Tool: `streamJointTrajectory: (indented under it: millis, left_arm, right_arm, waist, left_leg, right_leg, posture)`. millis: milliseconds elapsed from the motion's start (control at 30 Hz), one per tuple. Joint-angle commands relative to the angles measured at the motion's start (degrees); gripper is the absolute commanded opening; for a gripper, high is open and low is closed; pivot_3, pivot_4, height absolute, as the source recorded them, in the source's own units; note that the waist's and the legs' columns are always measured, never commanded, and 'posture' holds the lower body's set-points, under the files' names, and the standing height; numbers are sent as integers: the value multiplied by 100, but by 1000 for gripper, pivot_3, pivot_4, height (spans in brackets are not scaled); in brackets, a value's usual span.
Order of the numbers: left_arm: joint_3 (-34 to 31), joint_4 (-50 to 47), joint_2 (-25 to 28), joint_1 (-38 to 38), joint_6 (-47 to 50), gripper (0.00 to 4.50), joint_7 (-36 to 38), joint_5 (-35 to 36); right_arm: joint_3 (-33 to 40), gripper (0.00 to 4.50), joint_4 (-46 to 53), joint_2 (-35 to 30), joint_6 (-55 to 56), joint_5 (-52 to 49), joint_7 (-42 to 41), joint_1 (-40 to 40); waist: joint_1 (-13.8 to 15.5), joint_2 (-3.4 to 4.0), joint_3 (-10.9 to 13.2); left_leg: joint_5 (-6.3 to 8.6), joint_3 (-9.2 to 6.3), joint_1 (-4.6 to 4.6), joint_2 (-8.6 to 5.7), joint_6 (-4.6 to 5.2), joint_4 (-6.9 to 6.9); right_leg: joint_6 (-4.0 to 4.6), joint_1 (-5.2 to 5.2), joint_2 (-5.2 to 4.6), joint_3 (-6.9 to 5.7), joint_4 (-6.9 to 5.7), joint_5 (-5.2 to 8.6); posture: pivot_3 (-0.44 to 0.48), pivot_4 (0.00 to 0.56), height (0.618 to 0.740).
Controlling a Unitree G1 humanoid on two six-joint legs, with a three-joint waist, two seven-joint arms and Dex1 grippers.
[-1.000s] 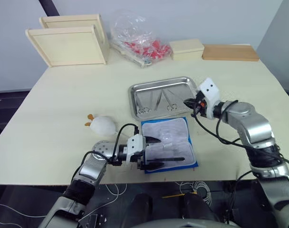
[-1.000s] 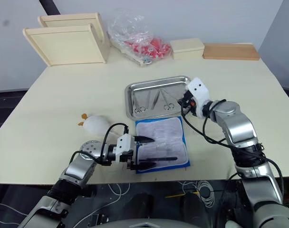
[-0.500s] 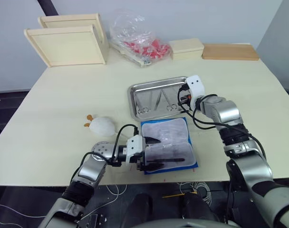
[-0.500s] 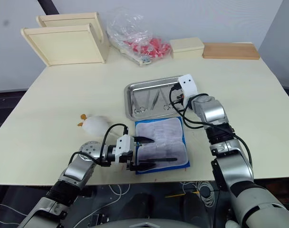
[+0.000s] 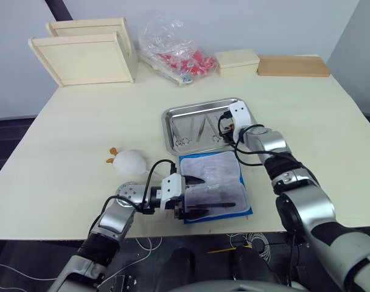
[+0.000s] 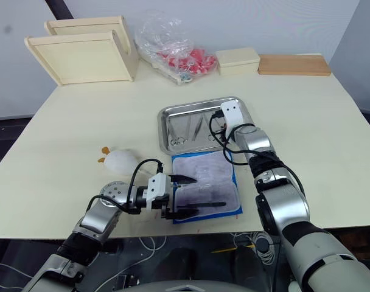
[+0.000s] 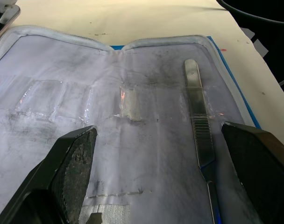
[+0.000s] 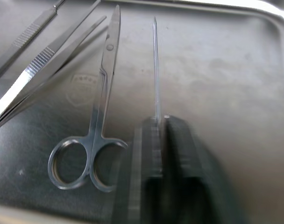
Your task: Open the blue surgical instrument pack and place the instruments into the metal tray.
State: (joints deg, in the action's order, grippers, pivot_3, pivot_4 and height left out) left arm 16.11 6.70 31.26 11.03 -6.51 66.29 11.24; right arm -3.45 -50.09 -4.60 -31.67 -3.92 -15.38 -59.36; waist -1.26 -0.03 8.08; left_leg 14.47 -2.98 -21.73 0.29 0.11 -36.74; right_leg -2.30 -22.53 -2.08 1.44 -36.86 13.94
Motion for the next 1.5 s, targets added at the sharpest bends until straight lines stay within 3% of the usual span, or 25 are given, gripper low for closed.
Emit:
streamJointTrajectory:
  millis: [33,100,167,200,433,700,1000,1267,1500]
  left_arm:
    - [339,338,98,-299,284,4500,-37,-455]
    - [339,323,100,-314,288,4500,-43,-450]
    - [342,303,104,-329,294,4500,-48,-445]
    - [344,294,104,-333,299,4500,-50,-442]
    - [361,287,90,-325,309,4500,-54,-447]
    - [368,321,88,-292,300,4500,-28,-449]
    - [392,399,76,-252,246,4500,31,-453]
    - [394,431,89,-238,221,4500,77,-460]
    - [380,456,104,-220,209,4500,123,-453]
  right_arm:
    - [63,2332,-64,0,235,30,-110,-175]
    - [83,3107,-65,-12,286,42,-105,-201]
    - [111,4239,-6,-36,330,48,-91,-213]
    - [117,4407,46,-54,358,60,-79,-215]
    - [73,4407,951,-228,223,60,-217,-43]
    - [-151,4407,3341,-608,-403,-271,-1126,797]
    - [-301,4407,5900,-1667,-589,-996,-2538,2297]
    - [-41,4407,6801,-2461,-413,-1545,-3298,3211]
    - [667,4407,7452,-3106,81,-2480,-4282,4262]
  waist:
    - [0,0,0]
    - [-1,0,0]
    - [-1,1,0]
    - [-1,1,1]
    - [1,5,3]
    - [19,4,3]
    - [39,3,2]
    - [47,-3,1]
    - [49,-7,3]
  left_leg:
    - [0,0,0,0,0,0]
    - [0,0,0,0,0,1]
    - [0,-1,0,0,0,1]
    - [0,-1,0,0,0,1]
    - [0,-4,-3,0,0,3]
    - [0,-17,-3,1,0,10]
    - [0,-29,-3,1,0,10]
    - [0,-30,-4,2,0,9]
    - [0,-32,-4,4,0,10]
  right_leg:
    - [0,0,0,0,0,0]
    - [0,0,0,1,0,0]
    - [0,0,0,1,0,0]
    - [0,0,0,1,0,0]
    - [-1,-6,-1,4,1,-1]
    - [-1,-6,-1,4,3,0]
    - [-3,-5,-2,0,7,2]
    - [-19,-4,-2,0,9,16]
    - [-20,-2,-1,-3,12,21]
  posture:
    - [0,150,740]
    - [0,150,740]
    - [0,150,740]
    - [0,150,740]
    - [0,150,740]
    - [0,150,740]
    - [0,150,740]
    - [0,150,740]
    - [0,150,740]
